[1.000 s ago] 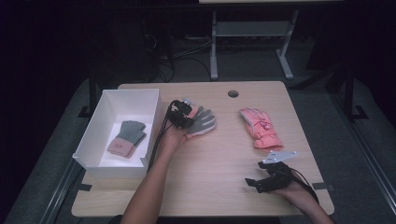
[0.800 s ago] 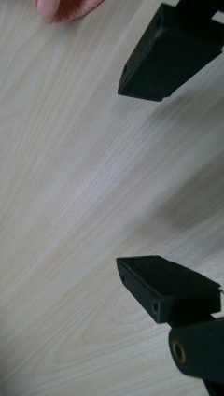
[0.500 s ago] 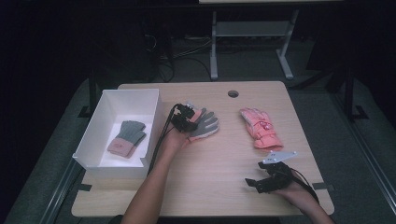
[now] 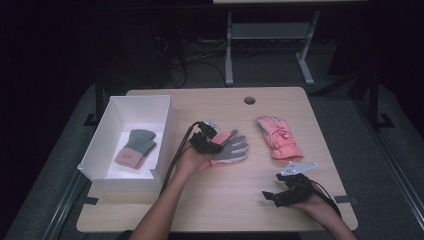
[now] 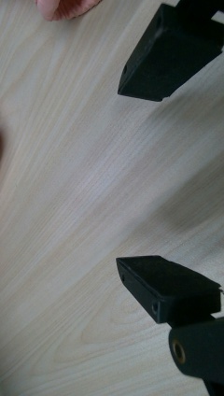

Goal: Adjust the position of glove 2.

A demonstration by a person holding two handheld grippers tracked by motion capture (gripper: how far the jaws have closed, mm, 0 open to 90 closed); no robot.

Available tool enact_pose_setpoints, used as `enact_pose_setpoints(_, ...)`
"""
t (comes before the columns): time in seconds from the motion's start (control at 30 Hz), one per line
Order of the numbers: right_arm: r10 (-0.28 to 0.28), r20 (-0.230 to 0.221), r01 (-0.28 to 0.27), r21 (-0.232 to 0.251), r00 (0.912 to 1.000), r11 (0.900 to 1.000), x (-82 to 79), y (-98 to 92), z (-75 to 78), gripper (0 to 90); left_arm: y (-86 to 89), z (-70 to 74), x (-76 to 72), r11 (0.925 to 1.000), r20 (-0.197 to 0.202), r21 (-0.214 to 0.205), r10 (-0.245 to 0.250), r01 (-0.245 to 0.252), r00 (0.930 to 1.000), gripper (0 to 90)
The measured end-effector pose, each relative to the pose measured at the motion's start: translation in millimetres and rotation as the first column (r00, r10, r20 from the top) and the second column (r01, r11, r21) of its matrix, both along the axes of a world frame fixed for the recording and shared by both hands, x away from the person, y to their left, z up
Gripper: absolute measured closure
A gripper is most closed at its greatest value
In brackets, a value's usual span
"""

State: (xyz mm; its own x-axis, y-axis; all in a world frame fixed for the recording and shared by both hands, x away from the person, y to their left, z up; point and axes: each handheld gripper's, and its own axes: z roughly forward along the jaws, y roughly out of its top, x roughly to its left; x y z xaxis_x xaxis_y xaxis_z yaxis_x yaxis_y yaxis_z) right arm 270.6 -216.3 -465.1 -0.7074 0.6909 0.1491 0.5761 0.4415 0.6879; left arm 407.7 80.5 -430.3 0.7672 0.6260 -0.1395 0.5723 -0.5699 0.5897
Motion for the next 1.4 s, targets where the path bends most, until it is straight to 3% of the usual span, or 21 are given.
enact_pose_setpoints(0.23,0.002,-0.003,-0.002,-0.003,1.0,1.0,-0.1,0.0,0.1,13.9,-13.7,-0.8,-20.2,0.9966,-0.03,-0.056,-0.063,0.062,0.9975,89.7)
enact_pose_setpoints(0.3,0.003,-0.004,-0.003,-0.004,1.0,1.0,0.0,0.0,0.0,13.9,-16.7,0.4,-24.5,0.9939,-0.041,-0.045,-0.102,0.1,0.9939,89.8)
enact_pose_setpoints(0.53,0.001,-0.003,-0.001,-0.003,1.0,1.0,-0.7,-0.2,0.2,13.9,-38.4,-1.6,-42.9,0.9829,-0.067,-0.073,-0.174,0.169,0.9824,89.8)
enact_pose_setpoints(0.73,-0.005,-0.006,0.005,-0.006,1.0,1.0,-0.9,-1.1,0.1,13.9,-41.6,2.8,-48.1,0.9735,-0.057,-0.079,-0.219,0.214,0.974,89.7)
enact_pose_setpoints(0.8,-0.007,-0.006,0.007,-0.005,1.0,1.0,-0.8,-1.6,0.2,13.9,-33.2,12.9,-48.0,0.977,-0.033,-0.103,-0.191,0.187,0.9811,89.7)
enact_pose_setpoints(0.9,-0.006,-0.006,0.006,-0.006,1.0,1.0,-0.6,-2.0,-0.3,13.9,-19.6,21.5,-43.0,0.9855,0.019,-0.068,-0.155,0.156,0.9878,89.7)
enact_pose_setpoints(0.97,-0.006,-0.004,0.006,-0.005,1.0,1.0,-0.2,-2.3,-0.3,13.9,-7.1,22.4,-36.0,0.991,0.025,-0.076,-0.109,0.11,0.9938,89.7)
enact_pose_setpoints(1.03,-0.006,-0.003,0.006,-0.005,1.0,1.0,0.0,-2.4,-0.3,13.9,3.4,16.8,-28.8,0.9963,0.022,-0.066,-0.054,0.056,0.9983,89.7)
enact_pose_setpoints(1.1,-0.006,-0.004,0.006,-0.007,1.0,1.0,0.2,-2.6,-0.4,13.9,9.9,10.6,-24.0,0.9977,0.007,-0.057,-0.036,0.037,0.9993,89.7)
enact_pose_setpoints(1.23,-0.006,-0.004,0.006,-0.008,1.0,1.0,0.3,-2.6,-0.3,13.9,14.8,-1.8,-18.9,0.9987,-0.036,-0.045,-0.023,0.022,0.9991,89.6)
enact_pose_setpoints(1.4,-0.007,-0.003,0.007,-0.008,1.0,0.9999,-0.2,-4.3,0.5,13.9,15.0,-3.6,-25.7,0.9982,-0.068,-0.026,-0.056,0.054,0.9962,89.7)
